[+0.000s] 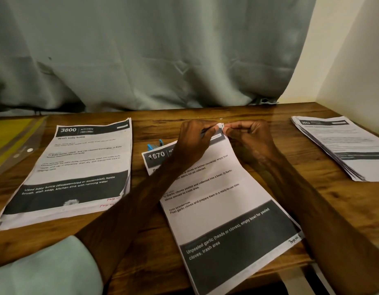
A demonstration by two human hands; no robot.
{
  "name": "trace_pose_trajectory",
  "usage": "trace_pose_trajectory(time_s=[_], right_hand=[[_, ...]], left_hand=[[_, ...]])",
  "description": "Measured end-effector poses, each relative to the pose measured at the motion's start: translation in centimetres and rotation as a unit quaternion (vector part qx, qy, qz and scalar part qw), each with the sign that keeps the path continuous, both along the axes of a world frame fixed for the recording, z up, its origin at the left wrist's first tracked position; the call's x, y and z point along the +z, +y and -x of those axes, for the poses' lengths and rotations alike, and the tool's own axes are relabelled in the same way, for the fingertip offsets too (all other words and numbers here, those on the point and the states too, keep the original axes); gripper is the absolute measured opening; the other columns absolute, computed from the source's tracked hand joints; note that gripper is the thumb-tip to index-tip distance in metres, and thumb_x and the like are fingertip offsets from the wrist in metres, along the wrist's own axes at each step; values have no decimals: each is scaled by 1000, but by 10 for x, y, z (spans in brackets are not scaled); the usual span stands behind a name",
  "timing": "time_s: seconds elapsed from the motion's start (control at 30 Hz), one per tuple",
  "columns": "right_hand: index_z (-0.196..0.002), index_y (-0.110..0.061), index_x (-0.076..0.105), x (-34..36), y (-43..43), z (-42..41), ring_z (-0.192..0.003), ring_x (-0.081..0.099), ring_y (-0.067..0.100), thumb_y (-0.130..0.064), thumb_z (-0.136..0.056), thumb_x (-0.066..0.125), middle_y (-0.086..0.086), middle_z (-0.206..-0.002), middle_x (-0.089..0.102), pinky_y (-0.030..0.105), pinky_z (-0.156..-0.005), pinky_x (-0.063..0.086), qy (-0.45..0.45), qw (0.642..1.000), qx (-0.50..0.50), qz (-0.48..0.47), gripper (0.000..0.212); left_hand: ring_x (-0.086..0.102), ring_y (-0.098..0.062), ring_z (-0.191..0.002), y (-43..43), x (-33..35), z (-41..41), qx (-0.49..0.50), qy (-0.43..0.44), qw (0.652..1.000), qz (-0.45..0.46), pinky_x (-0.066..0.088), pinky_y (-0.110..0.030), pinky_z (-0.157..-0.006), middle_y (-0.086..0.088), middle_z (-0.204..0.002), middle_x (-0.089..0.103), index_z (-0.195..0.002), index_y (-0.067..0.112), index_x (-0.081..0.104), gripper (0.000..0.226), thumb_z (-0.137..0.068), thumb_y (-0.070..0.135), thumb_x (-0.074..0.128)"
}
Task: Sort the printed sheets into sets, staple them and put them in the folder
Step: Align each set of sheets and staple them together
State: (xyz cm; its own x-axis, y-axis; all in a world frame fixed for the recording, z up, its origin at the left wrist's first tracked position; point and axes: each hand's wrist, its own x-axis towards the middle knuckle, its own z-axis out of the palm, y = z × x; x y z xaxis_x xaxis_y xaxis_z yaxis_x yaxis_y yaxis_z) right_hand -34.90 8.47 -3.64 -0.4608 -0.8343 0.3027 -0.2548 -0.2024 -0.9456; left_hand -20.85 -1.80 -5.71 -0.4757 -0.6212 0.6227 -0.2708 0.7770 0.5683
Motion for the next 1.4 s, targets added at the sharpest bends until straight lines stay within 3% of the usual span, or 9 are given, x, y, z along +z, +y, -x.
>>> trace_pose_trajectory(time_s=[0.2,0.4,0.53,0.67,0.9,1.0,1.2,1.37,1.4], right_hand=[[-105,7,72,6,5,-2,-74,74,23,-5,-92,69,16,-94,76,32,-65,60,-58,998,18,-18,19],[-105,1,72,5,4,1,-84,76,31,-16,-95,68,14,-95,77,55,-84,58,-58,997,12,-47,20],[-103,-1,73,4,4,1,-89,74,36,-17,-95,68,16,-97,76,63,-89,56,-45,998,16,-49,19],[-103,5,72,7,4,-2,-86,72,39,-11,-95,66,23,-97,74,54,-82,55,-77,996,5,-39,19],[-105,2,72,6,4,1,-86,75,32,-13,-96,66,16,-96,77,41,-75,58,-76,996,28,-42,19],[-109,-2,72,5,5,5,-92,74,36,-16,-94,68,14,-100,77,45,-84,60,-62,995,51,-53,21],[-114,-4,72,-1,1,3,-86,75,35,-17,-93,71,13,-100,77,44,-75,63,3,992,96,-88,25],[-107,1,75,-6,-3,2,-78,75,32,-8,-92,71,16,-94,77,39,-71,63,32,996,76,-45,19],[-105,2,75,-7,-4,2,-78,75,31,-6,-91,71,16,-93,77,39,-71,63,33,996,71,-37,17]], left_hand=[[70,-20,-82,3,3,-1,-6,6,1000,23,54,-34,-79,-9,-101,78,-117,7,75,27,-102,23,61],[71,-15,-79,6,6,-3,-21,-2,1000,15,57,-33,-77,-6,-100,79,-116,10,76,27,-102,28,60],[68,-14,-74,5,6,-3,-26,-11,1000,12,49,-27,-69,-6,-94,78,-109,11,77,25,-103,27,59],[70,-15,-73,4,6,-4,-37,-6,999,23,50,-28,-69,-6,-92,79,-108,9,78,29,-103,29,58],[71,-17,-79,3,5,-4,-28,-6,999,22,56,-39,-80,-6,-97,79,-109,10,78,30,-102,31,59],[69,-13,-90,2,7,-4,-26,9,999,18,55,-33,-85,-5,-107,78,-116,11,77,27,-101,28,61],[67,-9,-94,-1,7,-5,-18,17,999,20,45,-8,-80,-4,-111,77,-116,10,77,27,-101,27,62],[65,-8,-87,2,9,-4,-21,13,999,30,43,-5,-77,-3,-105,77,-112,11,76,23,-98,26,66],[65,-10,-88,3,8,-3,-8,17,999,29,47,-10,-78,-2,-103,76,-112,13,76,24,-96,29,68]])
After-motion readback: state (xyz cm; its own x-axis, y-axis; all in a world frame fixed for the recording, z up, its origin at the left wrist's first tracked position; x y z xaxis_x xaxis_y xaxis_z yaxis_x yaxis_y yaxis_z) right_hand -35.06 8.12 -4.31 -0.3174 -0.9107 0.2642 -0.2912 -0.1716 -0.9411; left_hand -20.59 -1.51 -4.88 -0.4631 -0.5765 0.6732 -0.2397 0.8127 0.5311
